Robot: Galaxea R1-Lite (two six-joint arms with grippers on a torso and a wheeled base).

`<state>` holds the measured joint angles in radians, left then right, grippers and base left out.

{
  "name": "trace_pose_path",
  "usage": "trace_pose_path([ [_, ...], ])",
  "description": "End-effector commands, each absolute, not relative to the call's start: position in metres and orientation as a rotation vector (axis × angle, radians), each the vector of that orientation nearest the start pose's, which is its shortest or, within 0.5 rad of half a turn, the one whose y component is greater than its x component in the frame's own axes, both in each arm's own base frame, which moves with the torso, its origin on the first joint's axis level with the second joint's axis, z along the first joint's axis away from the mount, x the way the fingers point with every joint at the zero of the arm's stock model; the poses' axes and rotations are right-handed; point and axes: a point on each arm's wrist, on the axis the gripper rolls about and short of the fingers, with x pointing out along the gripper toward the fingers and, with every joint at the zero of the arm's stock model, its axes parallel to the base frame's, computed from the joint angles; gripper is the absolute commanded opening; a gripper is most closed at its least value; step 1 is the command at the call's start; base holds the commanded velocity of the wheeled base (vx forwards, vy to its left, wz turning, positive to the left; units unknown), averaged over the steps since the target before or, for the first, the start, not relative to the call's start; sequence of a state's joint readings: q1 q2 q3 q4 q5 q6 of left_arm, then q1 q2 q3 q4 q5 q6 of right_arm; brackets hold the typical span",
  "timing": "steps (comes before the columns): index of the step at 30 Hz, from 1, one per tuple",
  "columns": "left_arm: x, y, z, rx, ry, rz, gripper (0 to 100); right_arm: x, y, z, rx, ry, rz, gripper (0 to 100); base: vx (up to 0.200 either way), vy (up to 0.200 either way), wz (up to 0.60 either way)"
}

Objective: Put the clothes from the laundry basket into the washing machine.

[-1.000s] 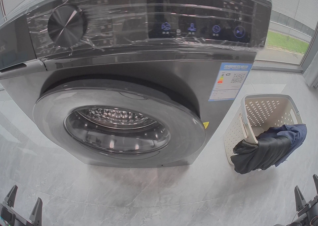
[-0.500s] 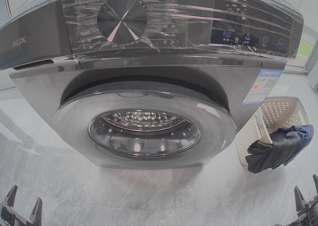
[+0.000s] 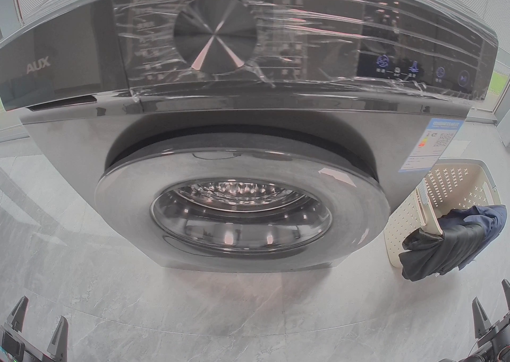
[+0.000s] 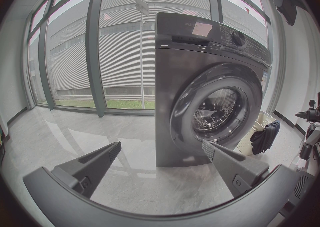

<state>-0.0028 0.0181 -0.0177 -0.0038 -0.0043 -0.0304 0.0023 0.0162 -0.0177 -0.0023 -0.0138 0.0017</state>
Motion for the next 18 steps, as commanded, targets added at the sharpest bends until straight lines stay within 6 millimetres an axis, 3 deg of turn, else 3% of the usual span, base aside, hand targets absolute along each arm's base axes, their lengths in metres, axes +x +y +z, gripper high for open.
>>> trace_pose_path([
  [1, -0.0228, 0.0, 0.076, -0.034, -0.004, -0.008, 100, -0.0222, -0.0004, 0.076, 0.001, 0.005, -0.011, 100, 0.0, 0.2, 0.0],
  [5, -0.0228, 0.0, 0.0761, -0.032, -0.006, -0.008, 100, -0.0222, -0.0004, 0.076, 0.001, 0.005, -0.011, 100, 0.0, 0.2, 0.0],
  [18, -0.0228, 0.0, 0.076, -0.029, -0.005, -0.006, 100, -0.0222, -0.0003, 0.076, 0.001, 0.005, -0.012, 100, 0.0, 0.0, 0.0],
])
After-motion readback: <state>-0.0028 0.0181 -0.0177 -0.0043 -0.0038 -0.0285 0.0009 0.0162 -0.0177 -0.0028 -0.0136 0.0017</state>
